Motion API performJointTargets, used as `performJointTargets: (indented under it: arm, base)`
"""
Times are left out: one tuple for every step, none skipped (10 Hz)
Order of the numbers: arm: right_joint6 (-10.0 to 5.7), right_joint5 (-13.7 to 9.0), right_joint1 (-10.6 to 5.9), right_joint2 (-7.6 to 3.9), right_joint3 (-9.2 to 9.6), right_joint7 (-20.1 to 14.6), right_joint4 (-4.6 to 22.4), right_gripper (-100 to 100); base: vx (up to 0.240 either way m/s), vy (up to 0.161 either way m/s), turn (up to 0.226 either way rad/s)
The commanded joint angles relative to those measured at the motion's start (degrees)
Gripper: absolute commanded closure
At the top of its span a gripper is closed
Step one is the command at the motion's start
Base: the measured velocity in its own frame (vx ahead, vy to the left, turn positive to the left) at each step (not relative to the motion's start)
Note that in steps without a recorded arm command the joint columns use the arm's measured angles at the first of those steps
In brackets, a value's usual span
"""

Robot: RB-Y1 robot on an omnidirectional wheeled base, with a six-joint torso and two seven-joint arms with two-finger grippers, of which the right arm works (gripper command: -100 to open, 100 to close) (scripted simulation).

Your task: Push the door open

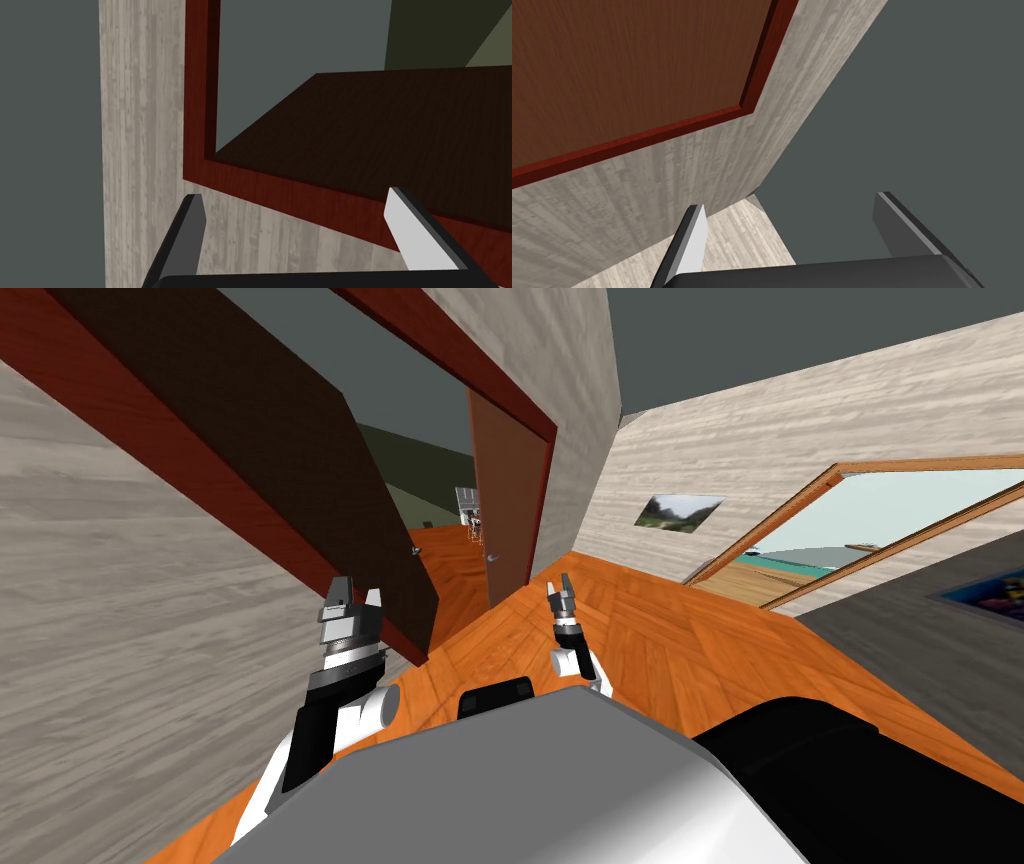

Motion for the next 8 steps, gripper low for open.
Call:
performJointTargets:
  arm:
    - [-0.80,0.3,-0.65,-0.41,0.68,-0.3,2.1,-100]
    - [-1.23,0.6,-1.37,-0.79,1.31,-0.6,3.9,-100]
    - [-1.44,0.8,-1.73,-0.97,1.63,-0.8,4.8,-100]
    - [-1.66,1.0,-2.10,-1.16,1.95,-0.9,5.7,-100]
    - [-1.87,1.1,-2.46,-1.35,2.26,-1.0,6.6,-100]
    - [-2.09,1.3,-2.82,-1.53,2.58,-1.2,7.6,-100]
    - [-2.32,1.4,-3.22,-1.68,2.93,-1.3,8.6,-100]
    - [-2.56,1.6,-3.62,-1.83,3.29,-1.5,9.6,-100]
  base:
    - [0.112,-0.031,-0.008]
    - [0.143,-0.046,-0.008]
    - [0.138,-0.026,-0.001]
    - [0.121,-0.017,-0.005]
    - [0.099,-0.017,-0.005]
    - [0.081,-0.012,-0.003]
    - [0.093,-0.014,-0.005]
    - [0.098,-0.018,-0.005]
